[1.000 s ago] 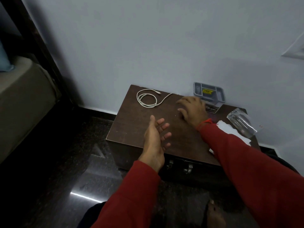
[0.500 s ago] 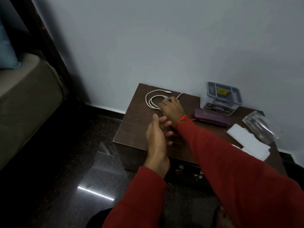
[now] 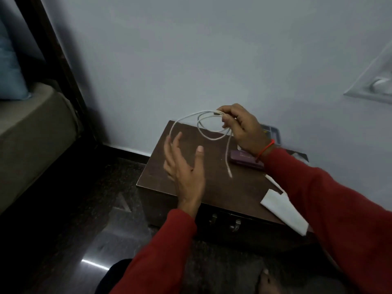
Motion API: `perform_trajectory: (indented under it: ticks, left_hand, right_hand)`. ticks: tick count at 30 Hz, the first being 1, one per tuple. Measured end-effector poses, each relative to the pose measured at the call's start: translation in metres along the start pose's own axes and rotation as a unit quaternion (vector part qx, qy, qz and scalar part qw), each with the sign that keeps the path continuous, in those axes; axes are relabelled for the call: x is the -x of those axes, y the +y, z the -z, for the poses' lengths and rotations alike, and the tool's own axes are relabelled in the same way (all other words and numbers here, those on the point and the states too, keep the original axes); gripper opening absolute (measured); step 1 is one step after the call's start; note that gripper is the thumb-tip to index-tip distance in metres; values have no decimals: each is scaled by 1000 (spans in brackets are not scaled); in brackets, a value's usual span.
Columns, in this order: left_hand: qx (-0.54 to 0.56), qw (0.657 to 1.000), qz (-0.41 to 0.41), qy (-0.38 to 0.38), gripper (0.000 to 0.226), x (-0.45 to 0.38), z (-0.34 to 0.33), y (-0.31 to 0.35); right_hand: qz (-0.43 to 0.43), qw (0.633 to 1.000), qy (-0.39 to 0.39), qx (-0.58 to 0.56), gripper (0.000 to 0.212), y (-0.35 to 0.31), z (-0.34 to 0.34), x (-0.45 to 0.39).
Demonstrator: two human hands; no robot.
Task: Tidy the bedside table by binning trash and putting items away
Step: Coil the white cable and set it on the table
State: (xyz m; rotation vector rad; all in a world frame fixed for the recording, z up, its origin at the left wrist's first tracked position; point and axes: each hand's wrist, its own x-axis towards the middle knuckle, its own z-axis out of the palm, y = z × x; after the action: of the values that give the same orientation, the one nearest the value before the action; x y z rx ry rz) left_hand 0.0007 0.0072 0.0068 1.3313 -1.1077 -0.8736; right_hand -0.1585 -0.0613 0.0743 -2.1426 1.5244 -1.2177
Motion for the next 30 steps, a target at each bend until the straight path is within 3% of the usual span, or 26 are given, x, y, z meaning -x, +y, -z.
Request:
perform_trajectory:
  ticks: [4, 6, 8, 11, 16, 19, 21, 24, 27, 30]
  left_hand:
    - [-18, 999, -36, 34, 75, 5, 2, 13]
    - [71, 996, -31, -44, 66, 7, 3, 13]
    - [170, 975, -4, -142, 42, 9, 4, 15]
    - [204, 958, 41, -197, 36, 11, 0, 16]
    - [212, 962, 79, -152, 31, 7, -3, 14]
    - [180, 978, 51, -92, 32, 4, -3, 9]
    - [139, 988, 49, -42, 32, 0, -3, 4]
    - [150, 983, 109, 3, 27, -5, -2, 0]
    - [190, 977, 95, -20, 27, -8, -1, 2]
    - [209, 972, 58, -86, 31, -4, -2, 6]
  right_hand:
    - [25, 998, -55, -7, 26, -33, 32, 4]
    - [7, 997, -77, -4, 26, -41, 41, 9]
    - [-9, 996, -91, 7, 26, -44, 42, 16]
    - [-31, 996, -69, 44, 25, -42, 36, 28]
    - [-5, 987, -34, 157, 28, -30, 36, 32]
    - [-14, 985, -33, 169, 25, -20, 33, 31]
    - [-29, 987, 26, 157, 20, -16, 31, 28]
    - [-102, 979, 107, 138, 19, -12, 34, 21]
    - [-151, 981, 84, 92, 18, -13, 30, 24]
    - [-95, 995, -22, 16, 27, -21, 22, 31]
